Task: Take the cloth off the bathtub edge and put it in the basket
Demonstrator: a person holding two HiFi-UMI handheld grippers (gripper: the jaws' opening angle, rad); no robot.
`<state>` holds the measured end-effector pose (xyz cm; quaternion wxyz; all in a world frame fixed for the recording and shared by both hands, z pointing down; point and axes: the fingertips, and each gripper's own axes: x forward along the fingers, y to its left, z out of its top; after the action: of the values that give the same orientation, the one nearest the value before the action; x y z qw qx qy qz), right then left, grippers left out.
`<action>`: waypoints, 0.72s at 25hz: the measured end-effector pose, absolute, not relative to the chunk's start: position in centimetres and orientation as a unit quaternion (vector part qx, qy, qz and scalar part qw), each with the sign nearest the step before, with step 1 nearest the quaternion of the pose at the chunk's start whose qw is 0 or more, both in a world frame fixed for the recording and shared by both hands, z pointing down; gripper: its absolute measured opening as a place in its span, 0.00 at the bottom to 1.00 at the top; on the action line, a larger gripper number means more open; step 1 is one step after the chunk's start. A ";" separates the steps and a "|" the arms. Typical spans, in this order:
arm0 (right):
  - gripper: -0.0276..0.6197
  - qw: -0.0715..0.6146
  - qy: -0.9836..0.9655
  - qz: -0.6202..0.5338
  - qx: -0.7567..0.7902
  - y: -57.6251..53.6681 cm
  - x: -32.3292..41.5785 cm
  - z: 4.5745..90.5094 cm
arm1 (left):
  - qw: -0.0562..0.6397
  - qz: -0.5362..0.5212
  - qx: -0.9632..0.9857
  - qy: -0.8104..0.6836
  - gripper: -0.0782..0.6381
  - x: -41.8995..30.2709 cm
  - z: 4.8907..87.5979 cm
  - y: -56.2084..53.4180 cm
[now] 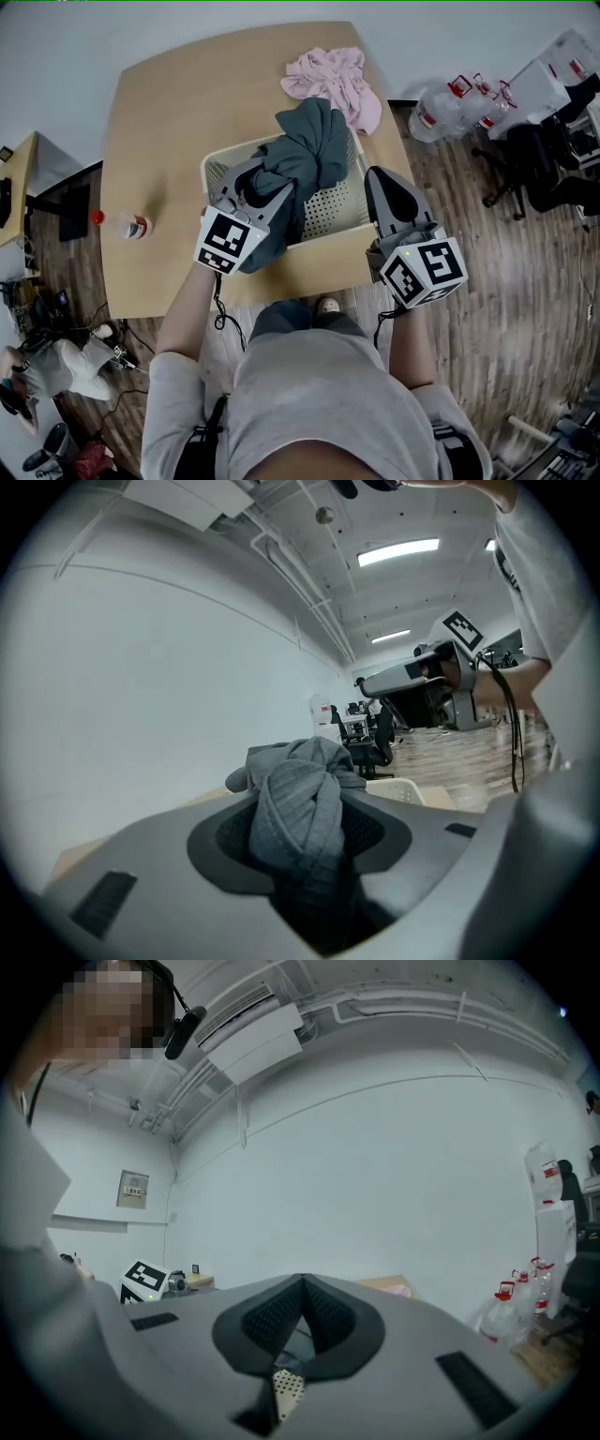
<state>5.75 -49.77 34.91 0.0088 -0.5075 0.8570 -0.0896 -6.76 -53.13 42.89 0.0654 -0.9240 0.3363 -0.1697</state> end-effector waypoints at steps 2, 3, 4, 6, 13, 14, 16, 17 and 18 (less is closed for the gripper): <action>0.05 0.007 0.856 -0.091 -0.509 -49.8 5.8 35.0 | 0.059 -0.176 -0.923 0.336 0.38 -6.7 43.6 -53.3; 0.05 0.006 0.855 -0.091 -0.510 -49.9 5.9 35.1 | 0.057 -0.178 -0.924 0.335 0.38 -6.7 43.9 -53.4; 0.05 0.005 0.855 -0.092 -0.511 -49.9 6.0 35.1 | 0.056 -0.179 -0.924 0.333 0.38 -6.6 44.0 -53.5; 0.05 0.004 0.853 -0.094 -0.513 -49.9 6.3 35.3 | 0.057 -0.182 -0.925 0.328 0.38 -6.2 44.3 -53.6; 0.05 -0.003 0.853 -0.095 -0.514 -50.1 6.2 35.5 | 0.051 -0.204 -0.927 0.311 0.44 -5.6 46.0 -53.4; 0.05 -0.004 0.853 -0.096 -0.513 -50.1 6.3 35.5 | 0.051 -0.178 -0.929 0.320 0.44 -5.7 45.1 -53.5; 0.05 -0.003 0.853 -0.098 -0.512 -50.2 6.4 35.4 | 0.052 -0.134 -0.932 0.334 0.43 -5.8 43.1 -53.9; 0.05 -0.002 0.854 -0.099 -0.511 -50.2 6.4 35.4 | 0.051 -0.126 -0.932 0.336 0.43 -5.9 42.4 -54.1; 0.05 -0.001 0.855 -0.099 -0.509 -50.2 6.4 35.5 | 0.050 -0.124 -0.932 0.338 0.43 -5.9 42.0 -54.2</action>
<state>6.39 -50.20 35.45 -0.0010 -0.5092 0.8549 -0.0990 -5.91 -54.20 42.04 0.0499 -0.9316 0.3382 -0.1237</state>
